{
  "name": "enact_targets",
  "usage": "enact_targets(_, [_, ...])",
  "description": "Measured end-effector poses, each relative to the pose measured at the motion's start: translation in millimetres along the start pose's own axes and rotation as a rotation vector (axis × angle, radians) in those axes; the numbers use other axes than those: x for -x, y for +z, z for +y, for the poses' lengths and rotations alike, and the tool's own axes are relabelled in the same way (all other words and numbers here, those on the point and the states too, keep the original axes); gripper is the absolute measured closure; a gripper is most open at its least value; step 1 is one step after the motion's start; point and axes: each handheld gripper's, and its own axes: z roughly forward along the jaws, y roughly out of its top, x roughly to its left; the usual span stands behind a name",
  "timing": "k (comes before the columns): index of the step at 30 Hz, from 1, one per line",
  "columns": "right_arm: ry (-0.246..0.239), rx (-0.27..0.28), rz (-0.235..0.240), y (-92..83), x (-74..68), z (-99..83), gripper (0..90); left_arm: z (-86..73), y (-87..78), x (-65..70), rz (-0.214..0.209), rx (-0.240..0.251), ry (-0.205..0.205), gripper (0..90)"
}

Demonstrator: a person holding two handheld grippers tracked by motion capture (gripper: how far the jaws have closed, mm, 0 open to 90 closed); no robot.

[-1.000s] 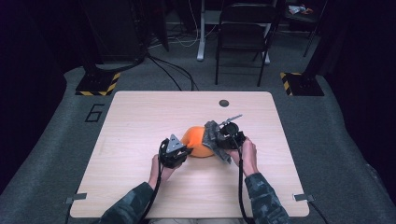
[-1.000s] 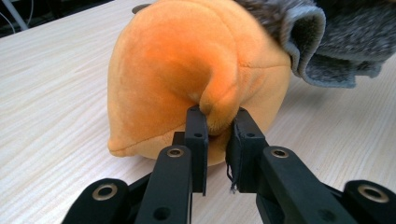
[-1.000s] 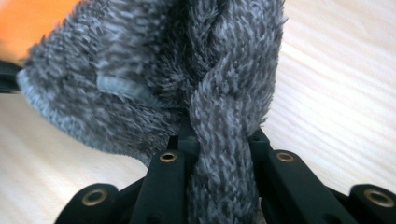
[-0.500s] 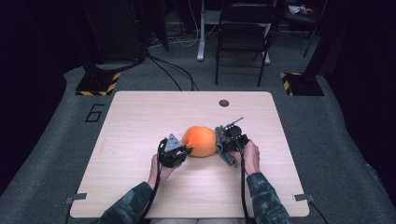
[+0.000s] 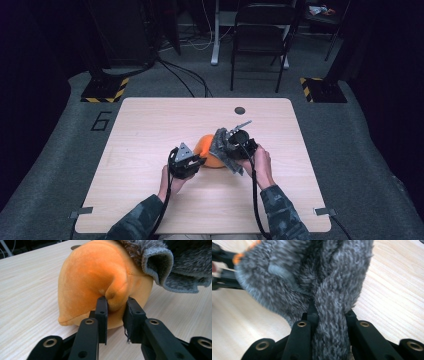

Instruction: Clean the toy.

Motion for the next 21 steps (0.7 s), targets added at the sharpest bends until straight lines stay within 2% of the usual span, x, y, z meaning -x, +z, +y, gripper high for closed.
enact_targets(1, [0.022, 0.007, 0.009, 1.5, 0.2, -0.8, 75.1, 0.1, -0.1, -0.1, 0.004, 0.004, 0.002, 72.0])
enact_targets(2, [0.009, 0.017, 0.009, 2.1, 3.1, -1.1, 75.1, 0.5, -0.7, -0.4, 0.004, 0.007, 0.003, 70.2])
enact_targets(3, [0.022, 0.018, 0.009, 2.0, 4.9, -1.7, 75.1, 0.9, -1.5, -0.9, 0.007, 0.003, 0.013, 67.0])
enact_targets(4, [0.029, 0.037, 0.007, 4.2, 10.4, -3.7, 75.0, -0.2, -0.9, 0.6, 0.031, -0.02, 0.043, 57.3])
enact_targets(5, [0.043, 0.04, 0.004, 5.9, 12.2, -4.8, 75.0, -0.2, -0.9, 0.6, 0.031, -0.02, 0.043, 53.0])
enact_targets(6, [0.046, 0.045, 0.003, 7.0, 14.3, -6.1, 75.1, -1.4, -0.7, 1.8, 0.043, -0.039, 0.065, 49.4])
enact_targets(8, [0.043, 0.047, 0.006, 7.4, 15.5, -6.9, 75.1, -3.6, -0.4, 4.8, 0.068, -0.051, 0.107, 46.4])
enact_targets(10, [0.042, 0.049, 0.003, 7.4, 14.6, -6.5, 75.1, -2.5, -0.6, 7.0, 0.094, -0.038, 0.136, 42.7])
enact_targets(11, [0.025, 0.051, -0.006, 7.9, 11.8, -5.8, 75.1, -1.3, -0.4, 8.7, 0.113, -0.027, 0.157, 41.2])
enact_targets(12, [0.024, 0.047, -0.002, 8.0, 10.3, -5.4, 75.1, -0.1, 2.5, 10.5, 0.128, -0.021, 0.185, 41.3])
enact_targets(15, [0.015, 0.048, 0.003, 8.3, 9.1, -5.0, 75.1, -1.8, 8.5, 11.3, 0.123, -0.029, 0.194, 43.1])
enact_targets(17, [0.007, 0.048, 0.01, 8.7, 7.5, -4.7, 75.1, -4.2, 12.8, 12.5, 0.136, -0.018, 0.202, 52.3])
enact_targets(18, [0.002, 0.051, -0.003, 9.0, 6.0, -4.7, 75.0, -4.5, 13.4, 12.3, 0.141, -0.015, 0.199, 63.4])
enact_targets(19, [0.002, 0.051, -0.003, 9.0, 6.0, -4.7, 75.0, -4.9, 13.8, 11.9, 0.144, -0.013, 0.194, 63.4])
enact_targets(20, [-0.003, 0.055, -0.005, 8.0, 5.0, -5.3, 75.0, -5.1, 13.7, 11.5, 0.143, -0.007, 0.175, 71.9])
enact_targets(21, [-0.003, 0.055, -0.005, 8.0, 5.0, -5.3, 75.0, -5.1, 13.7, 11.5, 0.143, -0.007, 0.175, 74.8])
